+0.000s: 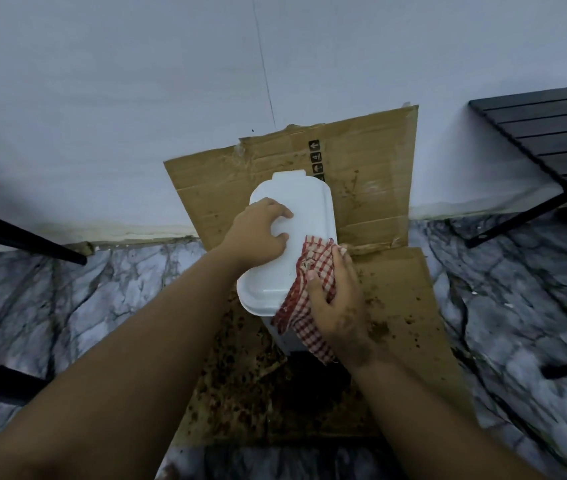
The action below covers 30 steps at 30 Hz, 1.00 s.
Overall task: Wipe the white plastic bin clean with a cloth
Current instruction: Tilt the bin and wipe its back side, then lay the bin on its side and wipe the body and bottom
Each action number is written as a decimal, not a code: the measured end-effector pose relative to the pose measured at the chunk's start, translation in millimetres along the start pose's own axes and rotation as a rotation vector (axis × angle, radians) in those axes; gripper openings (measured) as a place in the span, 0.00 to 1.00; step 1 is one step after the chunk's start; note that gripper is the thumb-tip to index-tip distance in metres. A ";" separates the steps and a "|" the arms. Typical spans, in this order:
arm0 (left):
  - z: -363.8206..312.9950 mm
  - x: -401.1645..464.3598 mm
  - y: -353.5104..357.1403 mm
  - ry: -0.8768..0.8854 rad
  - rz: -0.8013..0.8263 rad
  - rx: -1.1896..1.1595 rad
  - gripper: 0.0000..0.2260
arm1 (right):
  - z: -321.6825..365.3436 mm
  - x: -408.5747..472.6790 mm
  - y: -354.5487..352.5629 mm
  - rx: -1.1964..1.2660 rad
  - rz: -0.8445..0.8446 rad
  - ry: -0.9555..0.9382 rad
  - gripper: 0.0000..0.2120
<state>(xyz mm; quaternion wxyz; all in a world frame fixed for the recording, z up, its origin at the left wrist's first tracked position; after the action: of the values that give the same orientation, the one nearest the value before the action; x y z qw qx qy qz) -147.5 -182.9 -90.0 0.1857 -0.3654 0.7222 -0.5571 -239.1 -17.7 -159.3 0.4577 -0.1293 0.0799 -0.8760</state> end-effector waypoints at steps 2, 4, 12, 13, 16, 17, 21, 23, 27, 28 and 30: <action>-12.7 7.0 5.7 -0.022 -0.019 -0.069 0.19 | -1.0 -2.9 8.0 0.022 -0.022 0.002 0.35; -11.8 9.0 14.6 -0.068 -0.034 -0.079 0.21 | -3.1 -3.5 13.4 0.070 -0.050 -0.006 0.34; 55.8 -9.7 1.8 -0.083 -0.132 -0.161 0.21 | -7.9 -8.6 63.2 0.298 0.109 -0.030 0.33; 68.3 -14.0 -1.6 -0.082 -0.147 -0.212 0.21 | -9.5 -8.5 74.0 0.299 0.145 -0.013 0.34; 102.3 -25.8 -4.9 -0.085 -0.159 -0.269 0.22 | -17.0 -8.0 106.6 0.255 0.227 0.011 0.34; 112.9 -29.3 -4.7 -0.091 -0.165 -0.253 0.22 | -20.0 -7.1 116.0 0.232 0.237 0.003 0.34; 156.3 -41.0 0.0 -0.190 -0.149 -0.114 0.26 | -41.7 -2.8 140.3 0.097 0.194 -0.071 0.36; 173.3 -47.0 4.8 -0.253 -0.104 -0.137 0.28 | -63.6 -2.6 148.6 0.025 0.212 -0.021 0.38; 196.0 -59.0 10.5 -0.313 -0.059 -0.317 0.26 | -104.5 -4.0 153.1 -0.089 0.225 0.132 0.37; 200.2 -61.6 11.1 -0.330 -0.053 -0.351 0.25 | -110.5 -3.1 154.1 -0.101 0.236 0.167 0.37; 205.7 -65.7 11.8 -0.347 -0.047 -0.390 0.24 | -113.4 -0.3 158.8 -0.096 0.261 0.219 0.36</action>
<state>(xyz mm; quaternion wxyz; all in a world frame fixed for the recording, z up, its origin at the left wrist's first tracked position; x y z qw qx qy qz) 31.4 -270.9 -174.0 0.2198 -0.5010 0.7646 -0.3408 -148.8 -105.2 -308.6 0.5493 -0.0434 0.1872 -0.8132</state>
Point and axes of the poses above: each hand's wrist, its own x-axis towards the middle knuckle, its own y-axis out of the palm, z = x × y, the point moved 9 cm from there along x, towards the middle knuckle, and after that the axes turned 9 degrees about x, right-handed, at the moved point
